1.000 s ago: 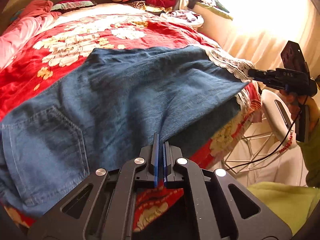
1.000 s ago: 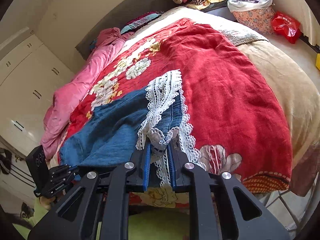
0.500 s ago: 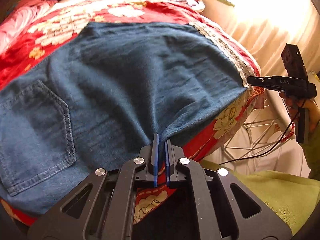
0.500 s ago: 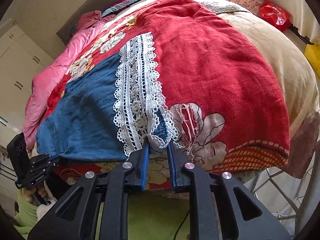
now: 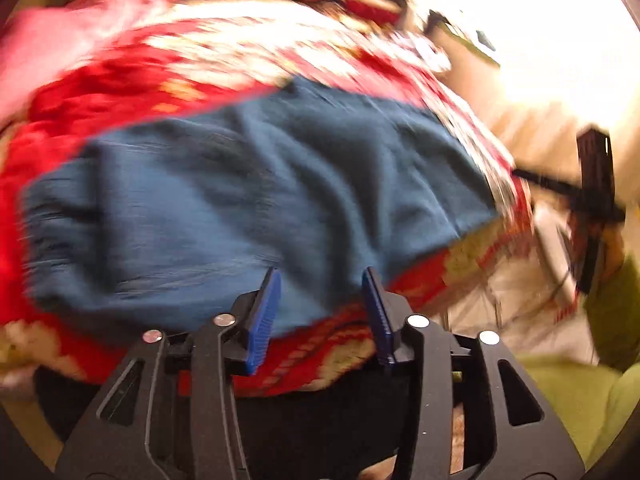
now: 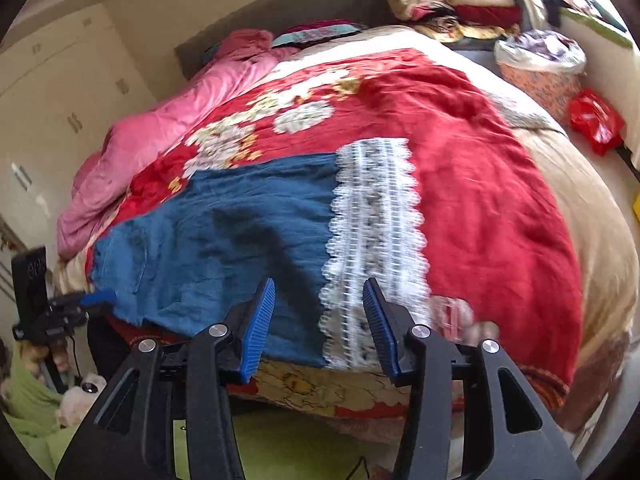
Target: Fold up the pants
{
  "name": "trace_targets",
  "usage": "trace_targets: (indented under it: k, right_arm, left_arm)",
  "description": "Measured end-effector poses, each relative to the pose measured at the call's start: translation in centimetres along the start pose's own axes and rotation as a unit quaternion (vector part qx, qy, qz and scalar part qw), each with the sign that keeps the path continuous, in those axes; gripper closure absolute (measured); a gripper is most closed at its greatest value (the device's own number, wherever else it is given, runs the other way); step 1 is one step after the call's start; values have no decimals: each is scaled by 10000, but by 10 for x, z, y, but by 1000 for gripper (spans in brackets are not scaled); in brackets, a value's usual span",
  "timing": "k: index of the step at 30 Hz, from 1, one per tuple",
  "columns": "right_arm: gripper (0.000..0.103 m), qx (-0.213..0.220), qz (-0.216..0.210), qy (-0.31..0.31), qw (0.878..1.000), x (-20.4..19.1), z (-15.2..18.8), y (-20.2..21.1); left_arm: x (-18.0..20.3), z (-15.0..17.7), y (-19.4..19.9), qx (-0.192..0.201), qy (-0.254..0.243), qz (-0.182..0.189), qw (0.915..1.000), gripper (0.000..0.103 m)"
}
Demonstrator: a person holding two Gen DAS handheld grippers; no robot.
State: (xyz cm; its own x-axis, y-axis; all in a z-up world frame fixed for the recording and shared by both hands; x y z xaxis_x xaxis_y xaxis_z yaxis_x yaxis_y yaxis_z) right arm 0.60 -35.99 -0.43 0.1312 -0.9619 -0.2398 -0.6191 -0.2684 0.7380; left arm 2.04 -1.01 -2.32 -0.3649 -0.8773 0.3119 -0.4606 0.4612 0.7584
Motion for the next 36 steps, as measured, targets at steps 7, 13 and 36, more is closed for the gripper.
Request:
trace_targets:
  k: [7,13,36]
  right_arm:
    - [57,-390,89,1380,9896,-59,1,-48]
    - [54,-855,264,1363,9866,-46,20,-65]
    - [43,-30,-47,860,9963,-15,-21,-19]
  left_arm:
    - [-88,-8,44,655,1343,-1221,9812,35]
    - [-108,-13,19,529,1653,-1229,9771,31]
    - [-98,-39,77,1434,1286,-1597,9682,37]
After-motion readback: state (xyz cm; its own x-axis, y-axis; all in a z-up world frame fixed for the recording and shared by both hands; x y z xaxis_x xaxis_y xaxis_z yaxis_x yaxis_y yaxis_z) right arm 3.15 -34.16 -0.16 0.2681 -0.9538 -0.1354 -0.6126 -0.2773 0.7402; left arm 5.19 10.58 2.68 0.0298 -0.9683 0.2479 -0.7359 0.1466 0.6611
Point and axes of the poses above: each gripper's, at about its wrist camera, not at the fingertips, and y roughly against the way its jaws point, x to its right, z to its underside, the point moved 3 cm from there along -y, roughly the way its jaws point, and after that the axes turned 5 degrees about y, right-handed, at the moved point
